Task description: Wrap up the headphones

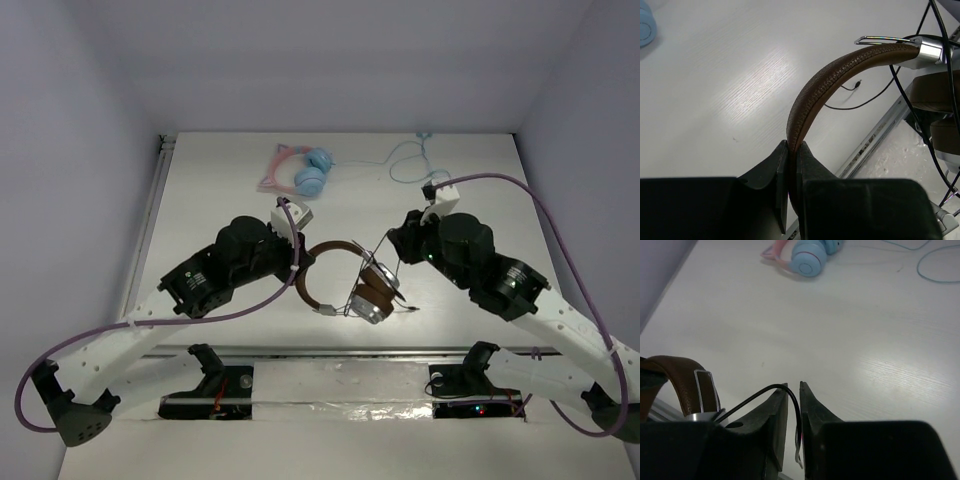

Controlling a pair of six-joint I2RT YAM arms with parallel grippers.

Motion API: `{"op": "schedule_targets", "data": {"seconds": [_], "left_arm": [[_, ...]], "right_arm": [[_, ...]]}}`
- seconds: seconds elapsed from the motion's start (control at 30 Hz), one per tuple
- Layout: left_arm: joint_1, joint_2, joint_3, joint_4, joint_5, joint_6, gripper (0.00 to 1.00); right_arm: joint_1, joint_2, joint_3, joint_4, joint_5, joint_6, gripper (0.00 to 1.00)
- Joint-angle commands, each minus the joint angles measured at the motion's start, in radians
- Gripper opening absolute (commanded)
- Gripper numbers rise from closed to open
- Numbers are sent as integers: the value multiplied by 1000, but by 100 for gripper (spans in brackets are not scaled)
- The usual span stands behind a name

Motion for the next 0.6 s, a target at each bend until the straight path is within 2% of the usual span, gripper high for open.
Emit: {"op": "schedule_targets", "data": {"seconds": [0.0,0.1,0.27,0.3,0.43,0.53,0.57], "left_arm": [[0,-47,70,69,158,0,0],[0,-46,94,103,190,-19,0],[22,-46,156,134,156,-73,0],[22,-44,180,140,147,-91,0],[31,-9,246,152,103,-128,0],[31,28,295,158,68,-143,0],[31,45,306,166,67,-145,0]], "right_arm": [[-54,-20,-58,203,-76,16,21],[-63,-19,-137,311,-139,50,21],[-64,-51,-272,499,-214,106,22],[-64,-60,-324,578,-220,114,26],[-64,-69,-413,706,-283,134,38],[-64,-46,-473,798,-321,152,42],[-64,-31,-482,815,-326,161,46]]}}
